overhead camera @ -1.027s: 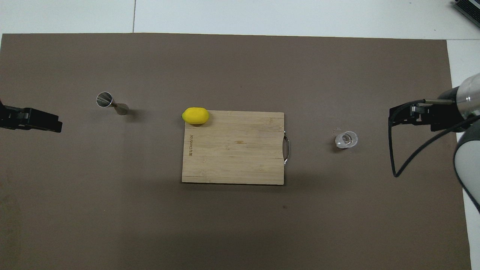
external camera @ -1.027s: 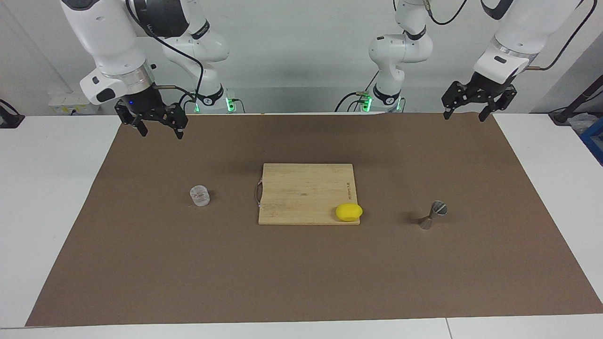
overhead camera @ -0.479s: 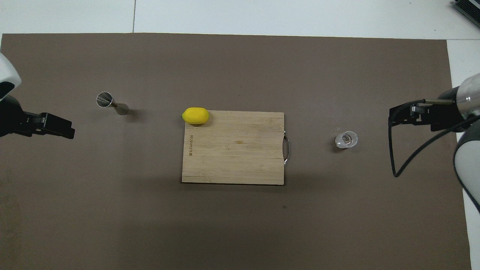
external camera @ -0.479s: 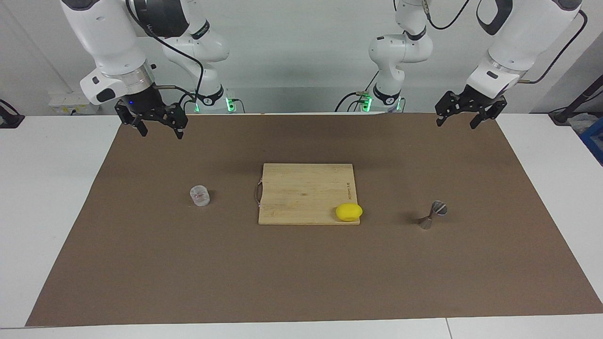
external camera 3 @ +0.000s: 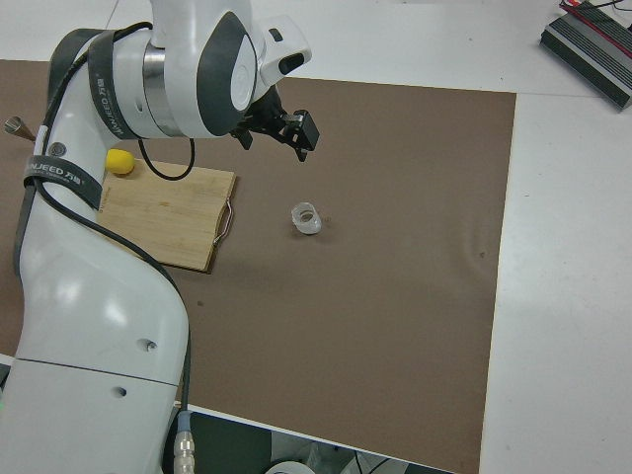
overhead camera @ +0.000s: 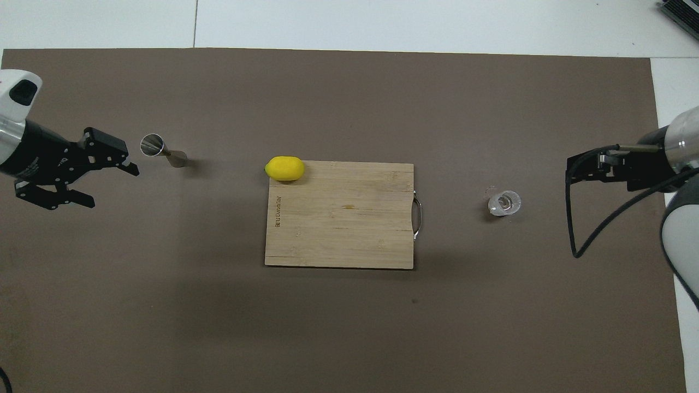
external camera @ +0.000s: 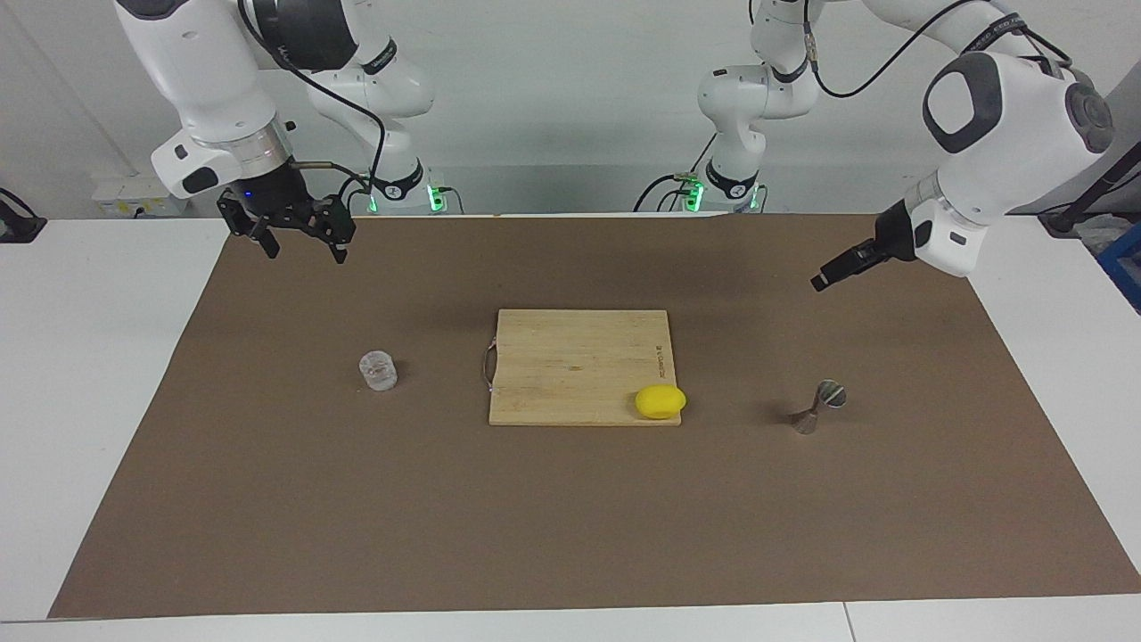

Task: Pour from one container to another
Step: 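Reach the left gripper toward the small metal cup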

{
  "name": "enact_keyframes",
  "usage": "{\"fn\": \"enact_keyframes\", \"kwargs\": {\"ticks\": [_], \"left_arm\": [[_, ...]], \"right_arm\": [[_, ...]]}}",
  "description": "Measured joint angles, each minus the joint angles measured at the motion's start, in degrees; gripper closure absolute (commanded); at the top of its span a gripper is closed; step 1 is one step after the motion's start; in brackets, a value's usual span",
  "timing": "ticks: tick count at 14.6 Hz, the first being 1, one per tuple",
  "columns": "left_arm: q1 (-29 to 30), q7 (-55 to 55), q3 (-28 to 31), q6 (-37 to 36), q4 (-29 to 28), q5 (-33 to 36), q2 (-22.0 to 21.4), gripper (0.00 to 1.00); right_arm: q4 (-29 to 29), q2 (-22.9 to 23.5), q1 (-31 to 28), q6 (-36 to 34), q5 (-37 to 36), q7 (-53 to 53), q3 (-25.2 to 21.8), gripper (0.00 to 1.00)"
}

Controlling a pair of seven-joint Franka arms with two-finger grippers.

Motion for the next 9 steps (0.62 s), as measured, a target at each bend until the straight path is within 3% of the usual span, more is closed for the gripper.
{"fn": "enact_keyframes", "kwargs": {"ticks": [4, 9], "left_arm": [[0.0, -18.7, 4.6, 9.0, -3.1, -14.0, 2.5, 0.0], [0.3, -28.4, 9.8, 21.9, -14.4, -36.5, 2.7, 0.0]], "right_arm": [[0.0, 0.0, 0.0, 0.0, 0.0, 0.0, 0.0, 0.0], [0.0, 0.0, 0.0, 0.0, 0.0, 0.0, 0.0, 0.0]]}}
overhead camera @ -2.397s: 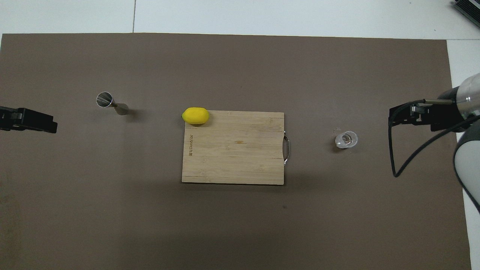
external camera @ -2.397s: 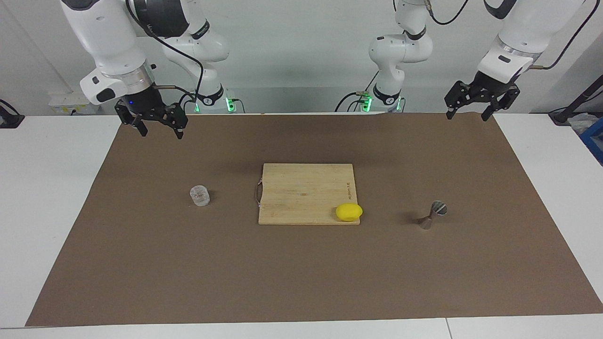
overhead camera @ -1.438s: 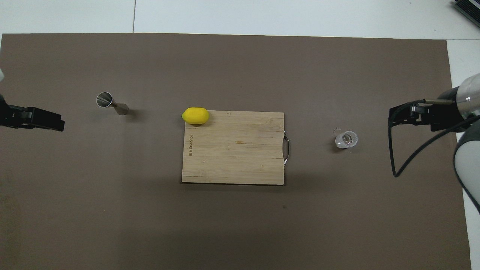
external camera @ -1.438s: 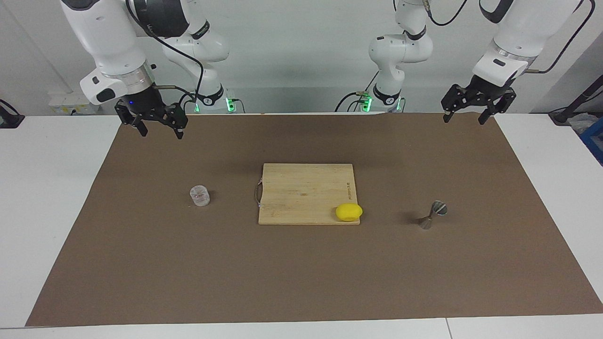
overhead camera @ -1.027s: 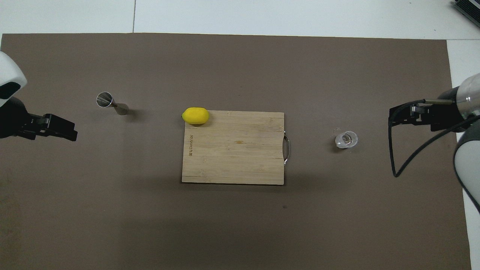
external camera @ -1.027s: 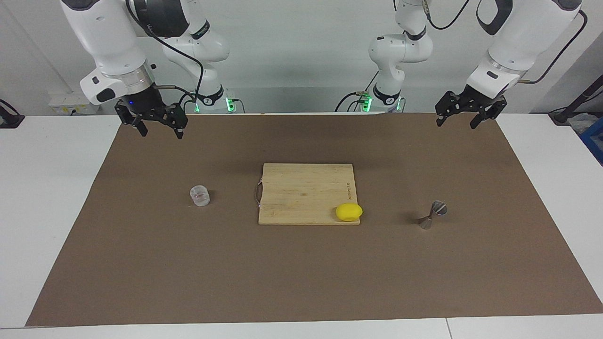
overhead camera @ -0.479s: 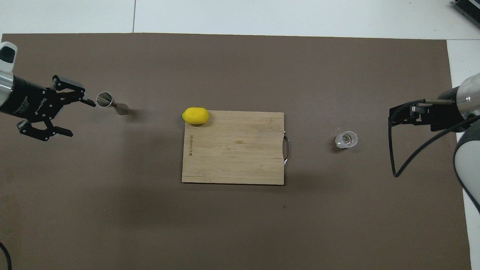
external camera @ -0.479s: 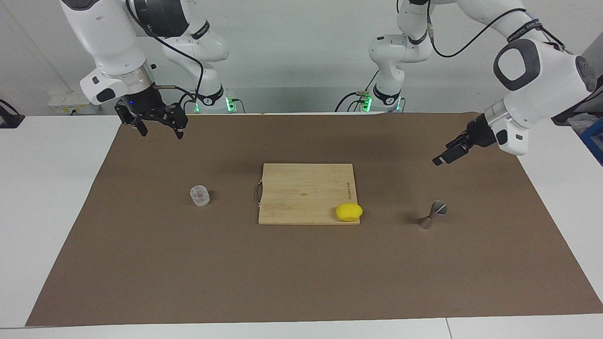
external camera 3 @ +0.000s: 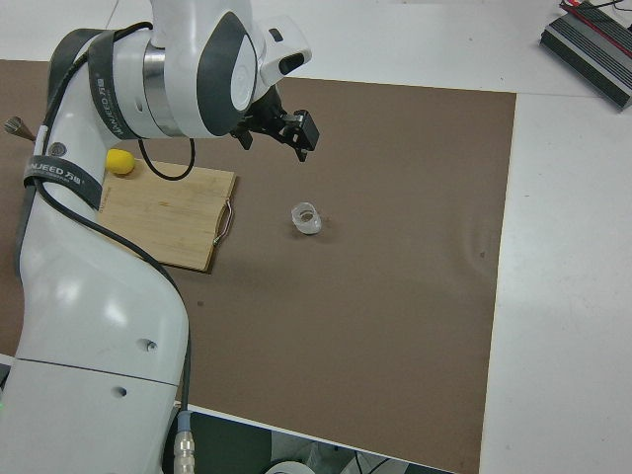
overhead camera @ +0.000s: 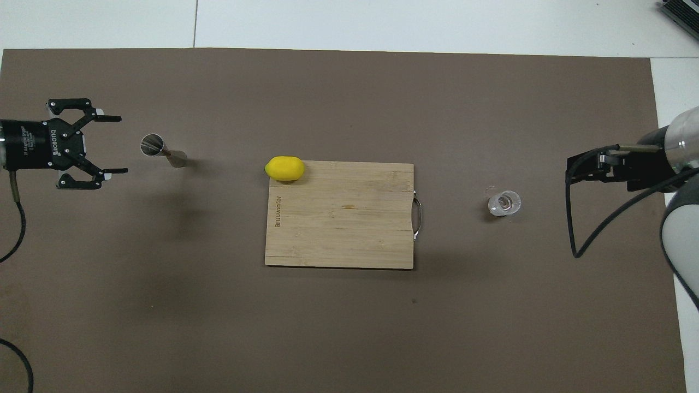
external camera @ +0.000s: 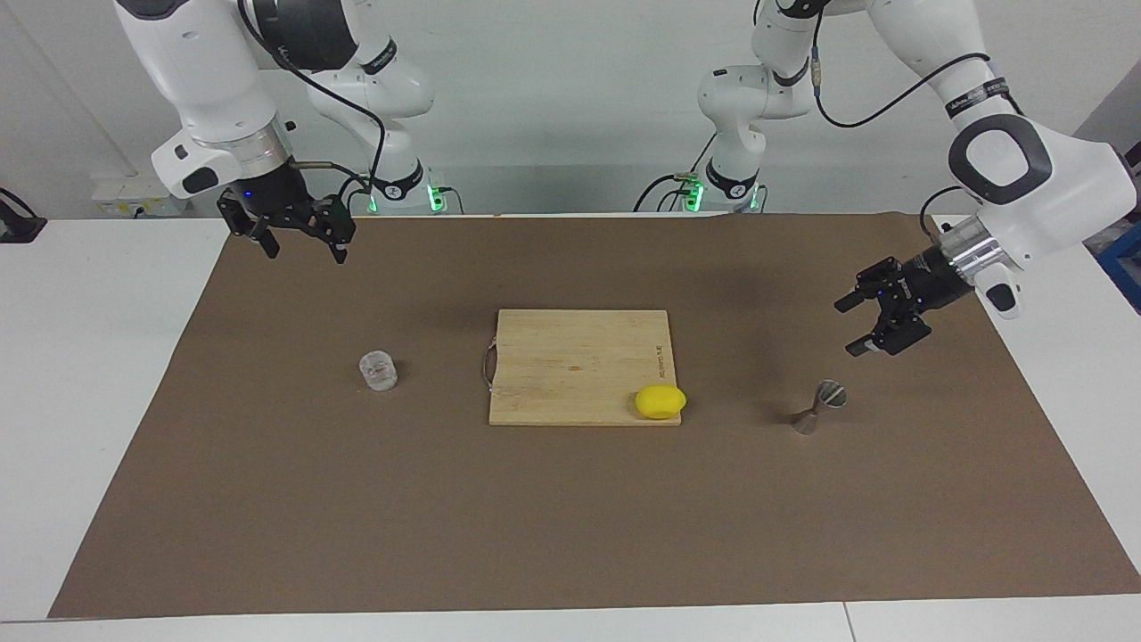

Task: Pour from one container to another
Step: 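Reach the left gripper toward the small metal cup, then close the left gripper around the small metal cup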

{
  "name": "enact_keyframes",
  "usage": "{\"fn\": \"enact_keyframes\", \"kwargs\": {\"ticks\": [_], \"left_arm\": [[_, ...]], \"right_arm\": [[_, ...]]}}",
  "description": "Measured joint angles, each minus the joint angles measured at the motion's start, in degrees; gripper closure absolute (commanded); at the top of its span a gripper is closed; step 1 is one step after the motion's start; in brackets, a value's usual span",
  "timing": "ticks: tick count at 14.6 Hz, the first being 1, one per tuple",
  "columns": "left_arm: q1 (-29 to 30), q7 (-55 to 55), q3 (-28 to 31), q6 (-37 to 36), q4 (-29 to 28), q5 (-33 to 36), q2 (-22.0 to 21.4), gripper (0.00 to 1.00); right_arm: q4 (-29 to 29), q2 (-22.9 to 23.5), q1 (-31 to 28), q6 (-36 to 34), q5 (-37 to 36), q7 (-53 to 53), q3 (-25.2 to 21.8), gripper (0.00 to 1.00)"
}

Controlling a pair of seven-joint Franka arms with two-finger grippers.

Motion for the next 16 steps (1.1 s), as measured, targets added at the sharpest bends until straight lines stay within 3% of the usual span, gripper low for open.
{"fn": "enact_keyframes", "kwargs": {"ticks": [3, 6, 13, 16], "left_arm": [[0.5, -0.8, 0.4, 6.0, -7.8, -13.2, 0.0, 0.0], [0.6, -1.4, 0.4, 8.8, -13.2, -21.9, 0.0, 0.0], [-1.3, -1.5, -0.5, 12.6, -16.5, -32.3, 0.7, 0.0], [-2.9, -1.5, -0.7, 13.9, -16.5, -35.0, 1.7, 0.07]], "right_arm": [[0.0, 0.0, 0.0, 0.0, 0.0, 0.0, 0.0, 0.0], [0.0, 0.0, 0.0, 0.0, 0.0, 0.0, 0.0, 0.0], [0.0, 0.0, 0.0, 0.0, 0.0, 0.0, 0.0, 0.0], [0.0, 0.0, 0.0, 0.0, 0.0, 0.0, 0.0, 0.0]]}}
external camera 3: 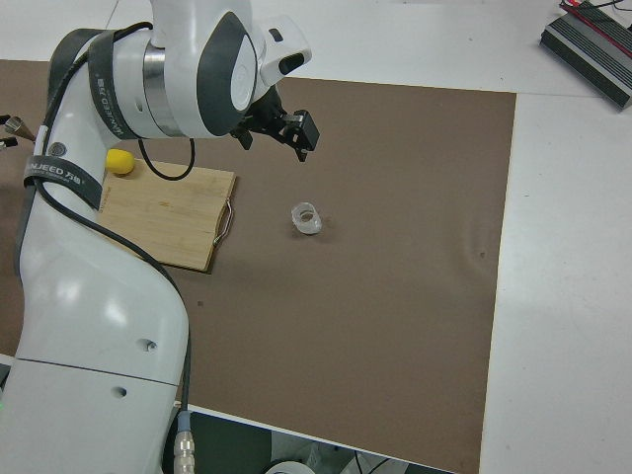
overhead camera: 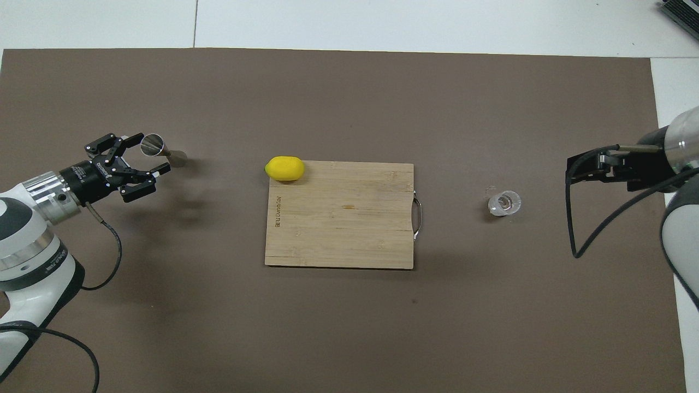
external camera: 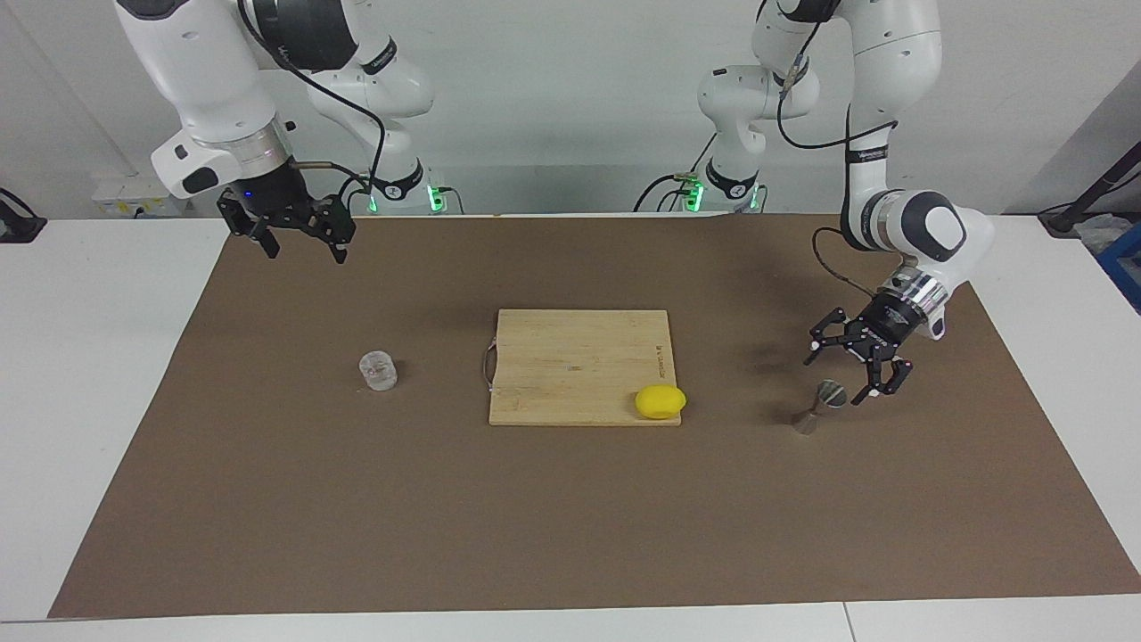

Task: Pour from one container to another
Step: 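Close the left gripper around the small metal cup, then carry the cup with the left gripper while the right gripper reaches the glass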

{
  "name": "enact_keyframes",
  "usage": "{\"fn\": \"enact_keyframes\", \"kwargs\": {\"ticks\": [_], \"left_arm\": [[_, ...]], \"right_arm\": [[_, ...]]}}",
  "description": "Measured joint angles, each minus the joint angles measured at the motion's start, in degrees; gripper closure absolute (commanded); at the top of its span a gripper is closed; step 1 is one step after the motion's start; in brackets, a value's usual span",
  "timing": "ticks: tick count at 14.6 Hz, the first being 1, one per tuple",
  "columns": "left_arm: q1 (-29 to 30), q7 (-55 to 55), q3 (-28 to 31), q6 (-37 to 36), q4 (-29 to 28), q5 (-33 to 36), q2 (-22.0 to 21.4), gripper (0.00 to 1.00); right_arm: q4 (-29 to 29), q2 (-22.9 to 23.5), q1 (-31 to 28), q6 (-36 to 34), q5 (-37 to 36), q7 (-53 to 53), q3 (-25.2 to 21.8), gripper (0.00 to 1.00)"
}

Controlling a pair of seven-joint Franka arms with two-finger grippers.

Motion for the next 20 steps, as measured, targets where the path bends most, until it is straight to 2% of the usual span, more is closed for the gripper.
{"fn": "enact_keyframes", "kwargs": {"ticks": [4, 8, 10, 11, 12, 13, 20], "left_arm": [[-0.2, 0.4, 0.0, 1.0, 0.0, -1.4, 0.4, 0.1], [-0.2, 0.4, 0.2, 1.2, 0.0, -1.6, 0.4, 0.22], [-0.2, 0.4, 0.3, 1.2, 0.0, -1.7, 0.4, 0.45], [-0.2, 0.4, 0.3, 1.2, 0.0, -1.7, 0.4, 0.65], [-0.2, 0.4, 0.3, 1.2, 0.0, -1.7, 0.4, 0.88], [-0.2, 0.4, 0.3, 1.2, 0.0, -1.7, 0.4, 0.99], [-0.1, 0.8, 0.3, 0.7, 0.6, -1.8, 0.4, 1.0]], "right_arm": [[0.0, 0.0, 0.0, 0.0, 0.0, 0.0, 0.0, 0.0], [0.0, 0.0, 0.0, 0.0, 0.0, 0.0, 0.0, 0.0], [0.0, 0.0, 0.0, 0.0, 0.0, 0.0, 0.0, 0.0], [0.0, 0.0, 0.0, 0.0, 0.0, 0.0, 0.0, 0.0], [0.0, 0.0, 0.0, 0.0, 0.0, 0.0, 0.0, 0.0], [0.0, 0.0, 0.0, 0.0, 0.0, 0.0, 0.0, 0.0], [0.0, 0.0, 0.0, 0.0, 0.0, 0.0, -0.1, 0.01]]}}
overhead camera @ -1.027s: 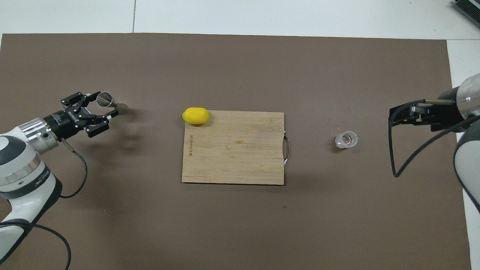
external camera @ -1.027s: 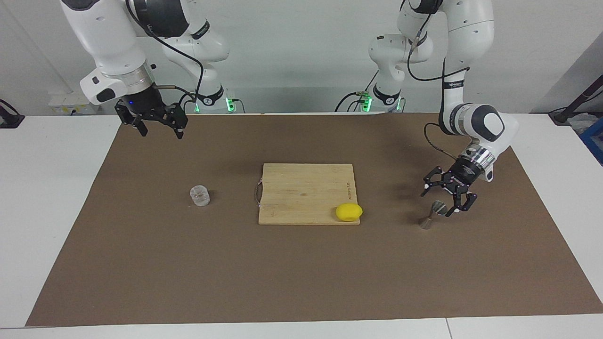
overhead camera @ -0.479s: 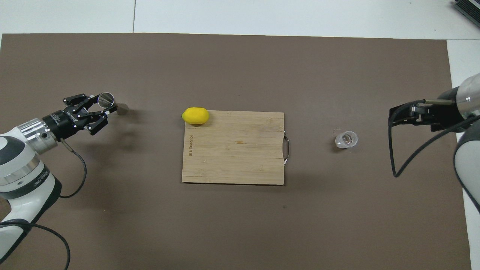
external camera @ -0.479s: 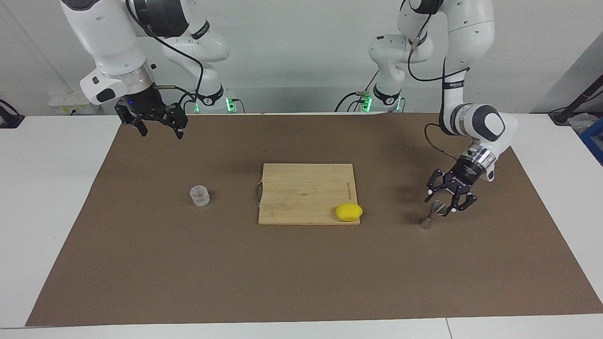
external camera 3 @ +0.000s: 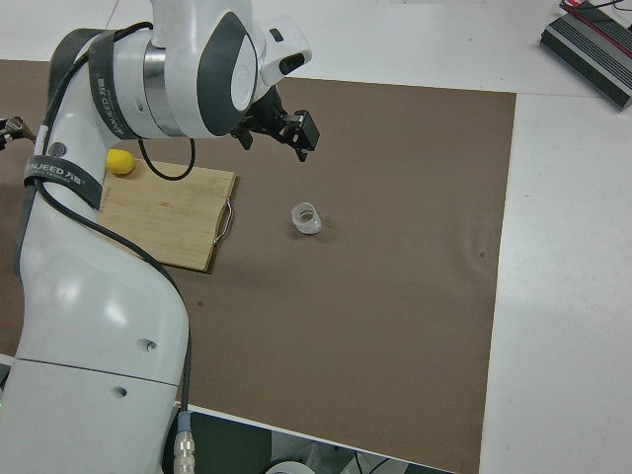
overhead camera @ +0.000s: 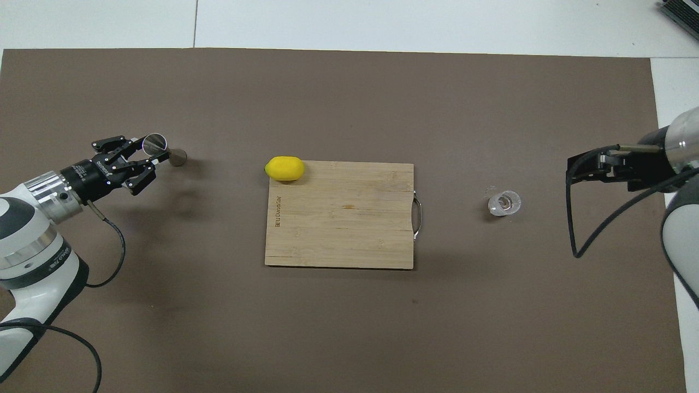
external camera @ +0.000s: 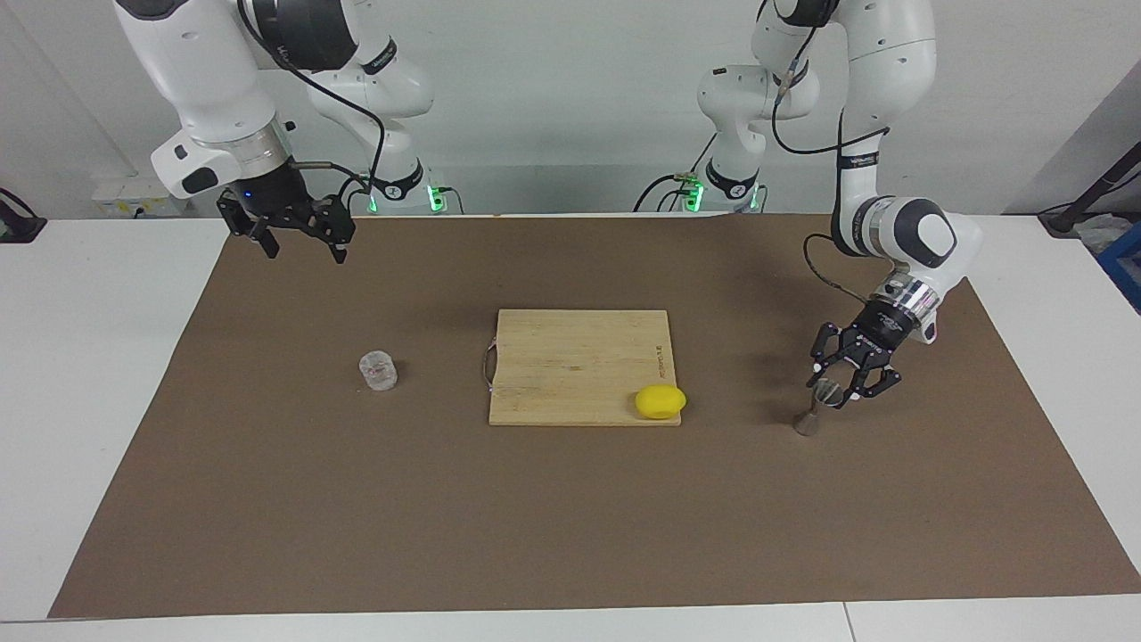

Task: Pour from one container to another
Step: 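Carry the cup with the left gripper while the right gripper reaches the glass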

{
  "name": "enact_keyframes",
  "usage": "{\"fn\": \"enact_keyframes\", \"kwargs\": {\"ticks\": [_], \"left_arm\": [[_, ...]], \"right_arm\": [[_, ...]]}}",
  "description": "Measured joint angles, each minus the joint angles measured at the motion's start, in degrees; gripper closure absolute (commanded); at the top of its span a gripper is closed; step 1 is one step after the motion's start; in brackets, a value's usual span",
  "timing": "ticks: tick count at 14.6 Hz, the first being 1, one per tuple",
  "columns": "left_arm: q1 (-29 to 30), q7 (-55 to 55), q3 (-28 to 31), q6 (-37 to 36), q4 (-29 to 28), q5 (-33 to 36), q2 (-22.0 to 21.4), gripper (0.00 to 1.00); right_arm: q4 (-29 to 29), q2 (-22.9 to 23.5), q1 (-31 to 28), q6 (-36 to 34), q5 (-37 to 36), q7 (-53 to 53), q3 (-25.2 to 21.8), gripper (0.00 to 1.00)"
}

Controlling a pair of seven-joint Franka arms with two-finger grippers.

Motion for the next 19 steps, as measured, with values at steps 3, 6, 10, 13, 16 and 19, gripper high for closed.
{"fn": "enact_keyframes", "kwargs": {"ticks": [3, 6, 10, 13, 16, 19], "left_arm": [[0.0, 0.1, -1.5, -4.8, 2.1, 0.0, -0.1, 1.0], [-0.2, 0.1, -6.7, -6.5, 3.5, -0.4, -0.6, 1.0], [-1.8, 0.3, -10.5, -7.0, 4.2, -0.8, -1.8, 1.0], [-4.7, 0.3, -11.2, -7.4, 4.9, -3.2, -2.8, 1.0], [-8.5, 0.3, -11.6, -7.4, 5.0, -6.1, -3.7, 1.0], [-13.3, 1.0, -11.7, -7.2, 4.9, -7.0, -3.8, 1.0]], "right_arm": [[0.0, 0.0, -0.1, 0.0, 0.0, 1.7, -0.2, 0.0], [-0.3, 0.1, -0.3, 0.0, 0.1, 6.5, -0.3, 0.0], [-2.4, 0.3, -2.2, 0.5, 5.2, 16.3, -0.4, 0.0], [-5.6, 0.7, -3.8, 3.9, 9.9, 25.4, -0.4, 0.0], [-9.6, 1.8, -5.6, 7.8, 15.0, 32.9, -0.5, 0.0], [-11.6, 5.5, -8.7, 9.5, 20.3, 36.1, -0.5, 0.0]]}}
